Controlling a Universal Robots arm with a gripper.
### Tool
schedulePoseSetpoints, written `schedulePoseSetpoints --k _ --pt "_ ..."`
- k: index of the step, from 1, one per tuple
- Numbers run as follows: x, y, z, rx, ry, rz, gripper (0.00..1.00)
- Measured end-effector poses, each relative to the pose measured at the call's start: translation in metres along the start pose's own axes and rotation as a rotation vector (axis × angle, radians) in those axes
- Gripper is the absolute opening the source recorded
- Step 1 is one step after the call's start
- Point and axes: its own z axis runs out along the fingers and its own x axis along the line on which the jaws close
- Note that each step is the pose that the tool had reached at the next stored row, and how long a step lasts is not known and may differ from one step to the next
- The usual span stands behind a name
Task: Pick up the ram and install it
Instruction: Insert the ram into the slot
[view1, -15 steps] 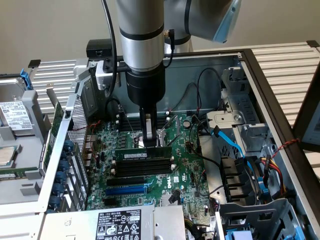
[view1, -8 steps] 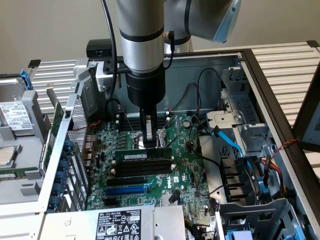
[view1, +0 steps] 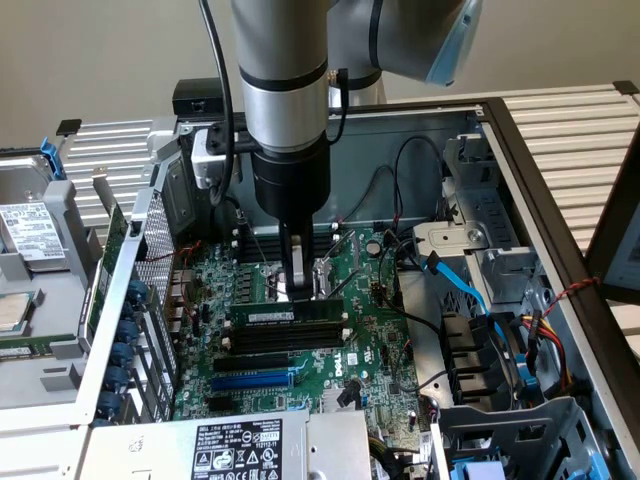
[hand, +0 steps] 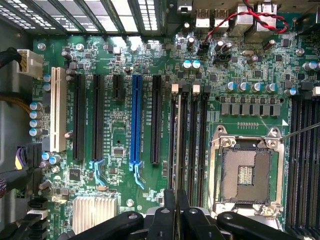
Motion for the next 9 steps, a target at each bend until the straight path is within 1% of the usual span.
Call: schedulePoseSetpoints --k 9 --pt "0.0007 0.0016 0.0025 0.0006 -0.0001 -0.003 0.13"
